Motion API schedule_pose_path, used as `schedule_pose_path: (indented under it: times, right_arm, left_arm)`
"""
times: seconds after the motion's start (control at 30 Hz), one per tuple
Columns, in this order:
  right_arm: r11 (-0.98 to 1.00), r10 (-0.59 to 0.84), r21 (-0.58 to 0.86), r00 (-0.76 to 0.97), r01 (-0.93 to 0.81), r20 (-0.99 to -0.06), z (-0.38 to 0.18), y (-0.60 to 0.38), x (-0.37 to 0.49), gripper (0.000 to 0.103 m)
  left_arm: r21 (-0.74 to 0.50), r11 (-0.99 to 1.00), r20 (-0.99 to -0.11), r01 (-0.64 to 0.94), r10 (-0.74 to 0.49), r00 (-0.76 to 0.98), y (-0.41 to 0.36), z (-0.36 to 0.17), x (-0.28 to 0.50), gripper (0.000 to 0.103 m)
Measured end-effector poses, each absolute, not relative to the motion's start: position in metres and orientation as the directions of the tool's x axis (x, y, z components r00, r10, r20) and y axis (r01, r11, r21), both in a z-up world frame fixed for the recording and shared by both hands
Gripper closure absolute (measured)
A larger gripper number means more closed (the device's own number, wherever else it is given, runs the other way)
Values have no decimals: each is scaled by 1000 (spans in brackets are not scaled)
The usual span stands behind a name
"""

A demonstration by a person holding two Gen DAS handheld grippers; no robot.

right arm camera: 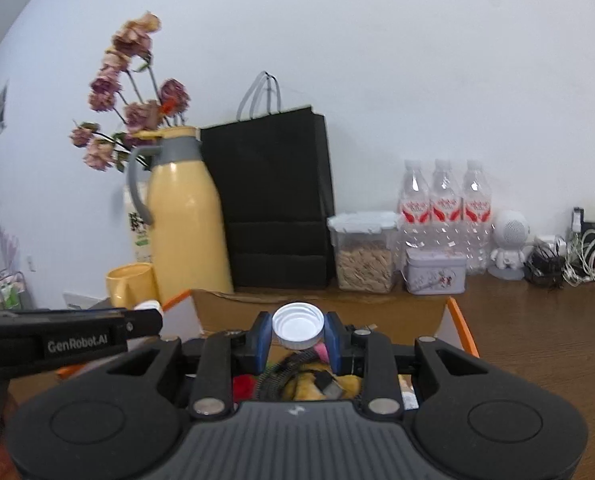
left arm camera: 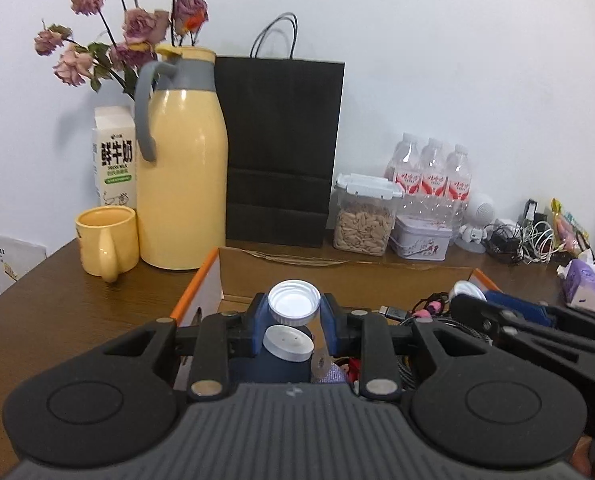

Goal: Organize objects
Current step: 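Carry both white caps over the red box and open both grippers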

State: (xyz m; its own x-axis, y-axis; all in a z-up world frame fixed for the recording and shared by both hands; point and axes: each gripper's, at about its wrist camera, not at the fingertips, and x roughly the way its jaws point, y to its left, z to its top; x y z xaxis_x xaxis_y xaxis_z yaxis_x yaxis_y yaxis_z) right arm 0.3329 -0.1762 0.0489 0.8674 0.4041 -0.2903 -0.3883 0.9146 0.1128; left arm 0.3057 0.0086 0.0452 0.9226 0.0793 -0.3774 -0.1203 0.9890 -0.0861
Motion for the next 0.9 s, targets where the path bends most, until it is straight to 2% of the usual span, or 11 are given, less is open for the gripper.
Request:
schedule_pose_path:
  times: [0.4, 0.5, 0.57, 0.63, 0.67, 0.7, 0.73, 0.77, 0.8, 0.9]
  right_arm:
    - [920, 389, 102, 857, -377, -338, 36, -180, 342, 75]
    - [919, 392, 97, 855, -383, -341, 35, -180, 338, 72]
    - [920, 390, 96, 858, -381, -335, 35, -182, 335, 60]
    - [922, 385, 97, 864, -374, -324, 36, -184, 332, 39]
    - [923, 383, 98, 867, -371, -318, 37, -184, 331, 35]
    - [924, 381, 99, 870, -369, -312, 37, -185, 331, 27]
    - [924, 382, 100, 871, -369, -309, 38, -186, 331, 14]
    - [923, 385, 100, 871, -372, -307, 38, -186, 330, 9]
    - [922, 387, 101, 870, -375, -305, 38, -187, 329, 3]
    - [924, 381, 93, 874, -371, -302, 38, -186, 327, 0]
  left_arm:
    - [-72, 989, -414, -129, 88, 906, 16, 29, 320, 74]
    - [-40, 990, -397, -132, 105, 912, 13, 28, 315, 66]
    - [-28, 990, -380, -139, 119, 917, 12, 30, 311, 49]
    - [-23, 989, -358, -148, 130, 925, 11, 32, 307, 38]
    - [-22, 988, -345, -152, 135, 929, 11, 33, 304, 30]
    - [-25, 988, -331, -155, 138, 934, 12, 35, 302, 25]
    - [-27, 987, -317, -160, 143, 938, 12, 36, 299, 14]
    - [-29, 985, -302, -167, 151, 941, 12, 38, 296, 3]
    - [-32, 984, -286, -174, 158, 945, 12, 39, 293, 0]
    - [-34, 984, -264, -176, 162, 951, 13, 41, 289, 0]
